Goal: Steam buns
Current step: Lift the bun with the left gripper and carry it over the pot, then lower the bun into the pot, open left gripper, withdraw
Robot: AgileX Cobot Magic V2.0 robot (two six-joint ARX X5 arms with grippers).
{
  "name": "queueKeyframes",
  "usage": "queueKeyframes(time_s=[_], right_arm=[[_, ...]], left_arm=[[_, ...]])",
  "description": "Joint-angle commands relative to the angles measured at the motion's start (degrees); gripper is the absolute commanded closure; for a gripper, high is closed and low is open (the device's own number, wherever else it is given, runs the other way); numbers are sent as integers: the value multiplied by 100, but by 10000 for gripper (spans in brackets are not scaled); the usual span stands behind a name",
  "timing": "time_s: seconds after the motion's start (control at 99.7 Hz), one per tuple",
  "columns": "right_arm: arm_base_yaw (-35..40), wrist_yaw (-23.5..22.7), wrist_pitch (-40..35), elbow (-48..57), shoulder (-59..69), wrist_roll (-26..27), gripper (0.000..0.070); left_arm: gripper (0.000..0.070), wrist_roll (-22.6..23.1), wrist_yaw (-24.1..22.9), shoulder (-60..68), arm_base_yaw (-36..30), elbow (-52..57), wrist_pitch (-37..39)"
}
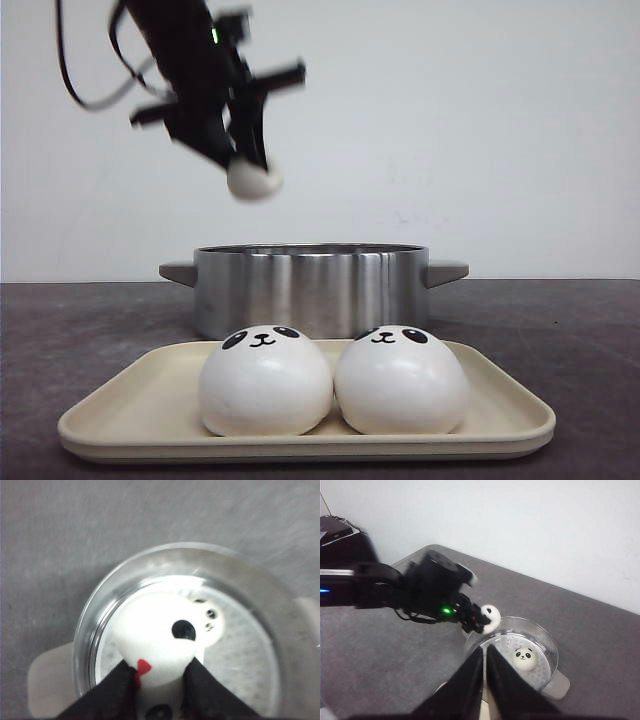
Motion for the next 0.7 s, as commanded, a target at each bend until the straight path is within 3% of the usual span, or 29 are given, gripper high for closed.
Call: queueKeyframes(time_s=[0.0, 0.291, 0.371, 0.441, 0.592, 0.692], right_arm=[[72, 26, 55, 120, 48, 37, 699], [72, 24, 22, 120, 46, 66, 699], [72, 26, -20, 120, 46, 92, 699], [72, 24, -61, 120, 46, 116, 699], [72, 24, -127, 120, 46, 190, 699], [72, 24, -140, 120, 46, 219, 699]], left_arm=[[699, 164, 4, 348, -20, 186, 164], [696, 170, -33, 1246, -2, 199, 841], [646, 168, -35, 1359, -2, 199, 876], [553, 168, -35, 1412, -2, 199, 881], [251, 170, -33, 1425, -7, 199, 874], [160, 170, -33, 1425, -9, 210, 872]])
